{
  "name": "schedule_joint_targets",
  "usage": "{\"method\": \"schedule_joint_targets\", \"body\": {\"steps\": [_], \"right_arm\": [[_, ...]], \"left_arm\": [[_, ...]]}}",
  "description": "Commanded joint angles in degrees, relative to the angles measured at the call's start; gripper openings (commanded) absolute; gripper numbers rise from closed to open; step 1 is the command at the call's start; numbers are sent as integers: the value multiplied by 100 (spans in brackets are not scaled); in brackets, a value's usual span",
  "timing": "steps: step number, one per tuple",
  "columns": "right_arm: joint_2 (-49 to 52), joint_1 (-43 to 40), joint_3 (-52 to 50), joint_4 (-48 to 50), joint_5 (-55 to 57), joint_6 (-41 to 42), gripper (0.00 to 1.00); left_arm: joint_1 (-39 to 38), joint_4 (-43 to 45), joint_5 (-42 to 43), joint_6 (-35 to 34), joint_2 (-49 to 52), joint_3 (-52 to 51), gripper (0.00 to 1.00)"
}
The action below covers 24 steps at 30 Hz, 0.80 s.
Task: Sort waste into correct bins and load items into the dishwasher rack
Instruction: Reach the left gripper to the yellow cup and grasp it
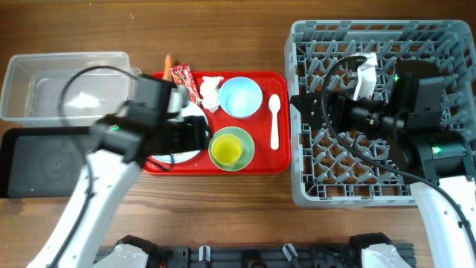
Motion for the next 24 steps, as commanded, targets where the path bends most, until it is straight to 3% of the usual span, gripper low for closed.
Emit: {"method": "schedule_joint_targets", "body": {"steps": [1,8,10,13,21,24], "right_arm": [[33,-11,131,-195,-111,133,100],[61,-7,-9,-870,671,144,100],[66,-7,-20,-1010,811,138,100],[66,-7,-20,-984,813,140,100],[66,-7,-20,-957,815,136,100],[66,-7,-20,-957,857,122,100]], "left_arm": [[-831,227,-1596,-610,866,11,73],[-988,1169,-1587,-610,2124,11,56],[-988,1167,-1587,-610,2280,11,43],[-977,1165,-1475,-610,2251,33,4],[-691,1001,-1375,-610,1169,146,4],[-83,1019,-461,-610,367,146,4]]}}
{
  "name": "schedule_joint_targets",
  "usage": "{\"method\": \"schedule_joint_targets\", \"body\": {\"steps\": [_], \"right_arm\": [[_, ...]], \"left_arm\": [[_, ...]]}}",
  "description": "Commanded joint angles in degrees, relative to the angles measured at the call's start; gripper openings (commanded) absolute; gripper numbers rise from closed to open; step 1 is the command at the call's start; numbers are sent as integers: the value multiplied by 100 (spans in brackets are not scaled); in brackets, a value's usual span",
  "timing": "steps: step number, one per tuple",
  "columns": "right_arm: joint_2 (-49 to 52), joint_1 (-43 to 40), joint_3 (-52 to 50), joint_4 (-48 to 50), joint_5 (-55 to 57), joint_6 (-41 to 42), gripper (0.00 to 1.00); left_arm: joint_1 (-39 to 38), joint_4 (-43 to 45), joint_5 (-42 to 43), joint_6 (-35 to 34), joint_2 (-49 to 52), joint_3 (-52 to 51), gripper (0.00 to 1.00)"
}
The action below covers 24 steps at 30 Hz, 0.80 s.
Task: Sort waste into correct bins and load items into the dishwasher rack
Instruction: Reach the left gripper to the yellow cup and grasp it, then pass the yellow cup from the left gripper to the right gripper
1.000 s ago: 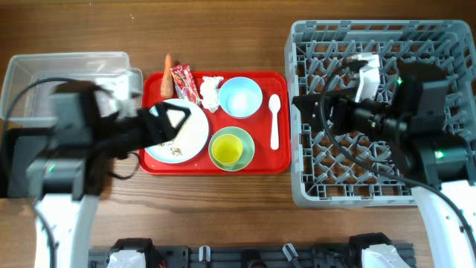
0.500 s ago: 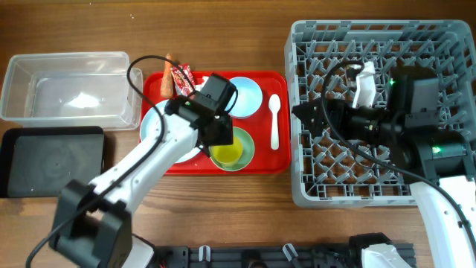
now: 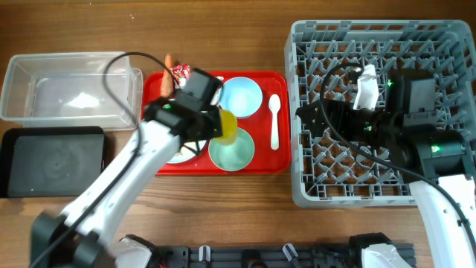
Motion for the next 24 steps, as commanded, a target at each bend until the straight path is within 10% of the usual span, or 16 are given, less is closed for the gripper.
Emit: {"method": "schedule_joint_targets", "body": {"steps": [1,8,24], "right_arm": [[37,-7,-7,22,118,4,99],[48,188,-7,1532,-2894,-734,98],[970,2328,-4,4771,-3029,463,81]], "left_arm": [[883,48,1416,-13,-1071,142,4],[3161,304,6913,181,-1637,140,4],[3176,304,8229,164,-1615,140,4]]}}
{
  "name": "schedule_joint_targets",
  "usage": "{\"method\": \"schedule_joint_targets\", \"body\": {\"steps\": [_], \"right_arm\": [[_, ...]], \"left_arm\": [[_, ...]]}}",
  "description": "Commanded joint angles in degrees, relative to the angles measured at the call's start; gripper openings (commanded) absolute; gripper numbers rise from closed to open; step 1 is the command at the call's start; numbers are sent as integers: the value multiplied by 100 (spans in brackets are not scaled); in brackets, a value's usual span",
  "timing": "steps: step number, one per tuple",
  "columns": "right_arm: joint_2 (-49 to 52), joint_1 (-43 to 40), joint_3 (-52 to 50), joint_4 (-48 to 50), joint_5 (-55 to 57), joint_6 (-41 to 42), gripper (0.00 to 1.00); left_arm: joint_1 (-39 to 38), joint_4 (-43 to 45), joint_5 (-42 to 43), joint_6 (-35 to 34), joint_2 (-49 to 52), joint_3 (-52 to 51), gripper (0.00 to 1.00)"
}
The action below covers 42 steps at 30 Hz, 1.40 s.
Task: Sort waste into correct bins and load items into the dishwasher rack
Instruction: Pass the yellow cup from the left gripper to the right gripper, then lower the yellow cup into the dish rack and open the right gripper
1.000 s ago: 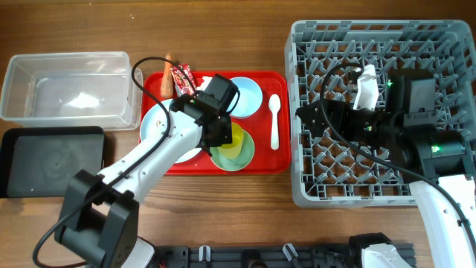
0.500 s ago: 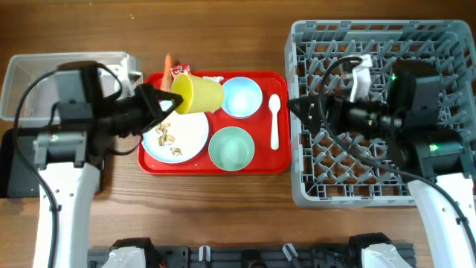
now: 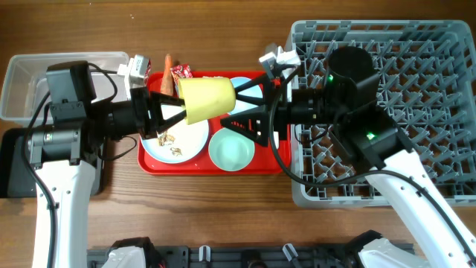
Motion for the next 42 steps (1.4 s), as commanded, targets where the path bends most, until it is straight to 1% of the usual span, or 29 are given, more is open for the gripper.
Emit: {"method": "schedule_joint_targets", "body": {"steps": [1,2,4,7,10,15,17,18,19,20,21,23,24,25,26,27,29,30,33,35,38,40,42], "right_arm": [[101,238,26,177,-155,146,83],[98,234,26,140,17,146,94],[98,122,26,-79,297,140,94],[98,-254,26,-417,245,63,95],[98,-411,26,-247,-612,-247,94],[109,-278,26,-96,-706,-280,95],[111,-278,26,-98,-713,-280,95],[111,-278,26,-94,-739,-282,93],[111,-278,26,-92,-780,-282,86],[111,-278,26,-92,-866,-286,74],[109,-278,26,-85,-942,-289,68],[109,-278,26,-85,-1117,-310,64],[109,-278,26,-87,-1200,-315,61],[109,-278,26,-90,-1268,-319,60],[105,-278,26,-109,-1292,-317,57],[92,-278,26,-142,-1290,-326,56],[24,-286,26,-168,-1244,-372,55],[-46,-297,26,-199,-1187,-472,53],[-273,-393,26,-435,-691,-474,53],[-474,-505,26,-809,-144,-496,51],[-883,-831,26,-1729,977,-627,51],[-1259,-1180,33,-2680,2184,-570,50],[-1537,-1473,55,-3740,3613,-243,47]], "left_arm": [[-39,2,365,111,4,79,4],[-39,-35,367,111,-2,79,4],[-37,-74,365,118,-2,79,4],[-37,-70,361,136,-35,79,4],[-39,-72,358,179,-68,79,4],[-426,-68,328,179,-68,79,4],[-586,-68,90,177,-68,79,4],[-649,-68,-13,175,-68,79,4],[-678,-66,-74,175,-68,79,4],[-675,-61,-127,175,-68,79,4],[-675,-44,-144,175,-68,79,4],[-675,48,-162,173,-68,79,4],[-675,103,-166,173,-66,79,4],[-675,157,-214,142,-66,79,4],[-675,249,-348,105,-66,79,15],[-675,317,-415,107,-66,79,38],[-675,361,-664,107,-66,79,69],[-675,358,-820,109,-66,79,100],[-675,358,-1047,109,-66,79,100],[-675,361,-1069,111,-66,79,100],[-671,356,-1196,111,-66,79,100],[-664,354,-1285,114,-61,79,100],[-664,354,-1344,114,-61,79,100]]}}
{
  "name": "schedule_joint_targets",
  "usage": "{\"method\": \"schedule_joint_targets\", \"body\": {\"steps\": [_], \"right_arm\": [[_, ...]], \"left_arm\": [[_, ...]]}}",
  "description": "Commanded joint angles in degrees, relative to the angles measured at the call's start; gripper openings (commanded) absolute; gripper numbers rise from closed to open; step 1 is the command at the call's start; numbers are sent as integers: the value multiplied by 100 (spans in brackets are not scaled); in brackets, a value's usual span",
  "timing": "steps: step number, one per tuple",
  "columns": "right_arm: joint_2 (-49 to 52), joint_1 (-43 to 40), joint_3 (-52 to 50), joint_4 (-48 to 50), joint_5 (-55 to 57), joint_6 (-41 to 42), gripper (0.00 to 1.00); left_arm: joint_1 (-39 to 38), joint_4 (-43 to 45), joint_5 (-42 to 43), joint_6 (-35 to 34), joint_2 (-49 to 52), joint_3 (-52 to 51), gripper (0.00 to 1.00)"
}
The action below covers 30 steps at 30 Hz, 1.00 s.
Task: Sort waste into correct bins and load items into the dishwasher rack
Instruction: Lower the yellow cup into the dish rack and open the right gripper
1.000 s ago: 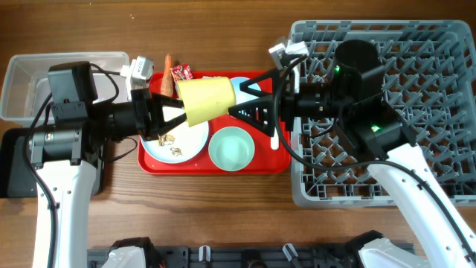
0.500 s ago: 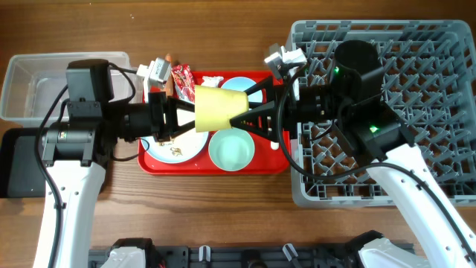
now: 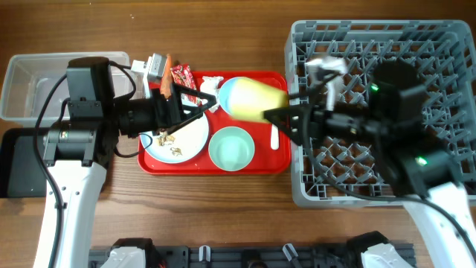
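Note:
The yellow cup (image 3: 253, 99) lies on its side in the air over the back right of the red tray (image 3: 216, 168), its mouth toward the left. My right gripper (image 3: 278, 110) is shut on its base end, right beside the grey dishwasher rack (image 3: 372, 33). My left gripper (image 3: 195, 112) stands open to the left of the cup, apart from it, above the white plate (image 3: 182, 141) with food scraps. The green bowl (image 3: 232, 149) sits empty on the tray.
A blue bowl (image 3: 229, 84) is partly hidden behind the cup. A white spoon (image 3: 274, 138) lies at the tray's right edge. A carrot (image 3: 167, 65), a red wrapper (image 3: 183, 75) and crumpled paper (image 3: 210, 82) lie at the back. A clear bin (image 3: 37, 82) and a black bin (image 3: 30, 164) stand on the left.
The cup has passed from my left gripper to my right one. The left gripper has opened and stands clear. The cup has moved right, toward the rack.
The yellow cup stood in the green bowl with my left gripper beside it and my right arm over the rack. Then the left gripper held the cup above the tray. Then both grippers met at the cup, and now only the right one holds it.

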Motion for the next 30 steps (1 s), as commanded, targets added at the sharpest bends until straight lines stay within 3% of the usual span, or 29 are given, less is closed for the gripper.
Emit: {"method": "schedule_joint_targets", "body": {"steps": [1,6,14,17,20,22,25,30], "right_arm": [[-437,-420,31,-1296,2876,404,47],[-24,-476,26,-3018,4680,1209,46],[1729,-474,28,-2210,4535,1123,48],[2127,-474,31,-2361,4019,1049,54],[2039,-474,57,-2428,4083,1056,56],[1954,-474,186,-2514,4083,1043,69],[1742,-474,490,-2540,4072,815,76],[1036,-474,1078,-2371,3598,286,82]], "left_arm": [[-15,9,-197,50,-57,74,100],[-15,-13,-660,50,-57,74,100],[-15,-17,-721,50,-57,74,100],[-15,-17,-721,50,-57,74,100],[-15,-13,-739,50,-57,74,100],[-15,-11,-798,50,-55,74,100],[-17,-15,-949,52,-55,74,100],[-289,-31,-2107,50,-55,74,100]]}}
